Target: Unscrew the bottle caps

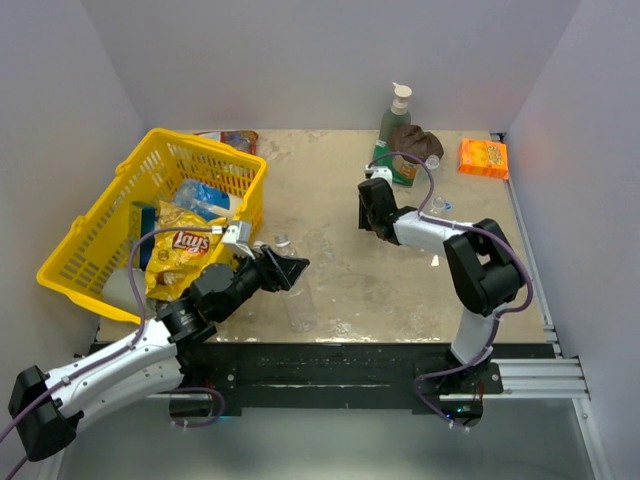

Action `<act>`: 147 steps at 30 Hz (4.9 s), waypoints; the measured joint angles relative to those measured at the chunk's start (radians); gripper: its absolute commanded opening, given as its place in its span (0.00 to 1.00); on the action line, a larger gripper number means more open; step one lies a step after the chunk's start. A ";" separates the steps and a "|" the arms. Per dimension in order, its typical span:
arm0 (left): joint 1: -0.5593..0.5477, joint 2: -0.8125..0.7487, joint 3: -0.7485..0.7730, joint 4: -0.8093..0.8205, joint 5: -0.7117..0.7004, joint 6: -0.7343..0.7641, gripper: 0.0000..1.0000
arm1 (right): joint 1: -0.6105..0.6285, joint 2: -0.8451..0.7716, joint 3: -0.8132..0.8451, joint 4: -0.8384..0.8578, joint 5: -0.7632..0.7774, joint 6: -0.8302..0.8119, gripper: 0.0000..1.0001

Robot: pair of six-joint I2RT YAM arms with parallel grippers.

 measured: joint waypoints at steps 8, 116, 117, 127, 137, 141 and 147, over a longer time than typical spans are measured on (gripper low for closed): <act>0.021 0.021 0.000 0.001 -0.005 0.000 0.18 | -0.014 0.098 0.048 0.009 0.051 0.024 0.12; 0.133 0.283 0.062 0.211 0.518 0.158 1.00 | 0.082 -0.294 0.409 -0.694 -0.996 -0.151 0.00; 0.133 0.265 0.062 0.197 0.490 0.161 1.00 | 0.062 -0.302 0.414 -0.694 -0.972 -0.148 0.00; 0.135 0.117 0.062 0.088 0.337 0.176 1.00 | -0.014 -0.343 0.432 -0.527 -0.570 -0.194 0.00; 0.135 0.175 0.062 0.071 0.301 0.193 1.00 | -0.011 -0.228 0.363 -0.189 -0.342 -0.257 0.00; 0.135 0.217 0.072 0.070 0.299 0.210 1.00 | -0.010 -0.139 0.388 -0.170 -0.333 -0.287 0.00; 0.137 0.257 0.107 0.074 0.300 0.219 1.00 | -0.005 -0.026 0.443 -0.172 -0.324 -0.329 0.00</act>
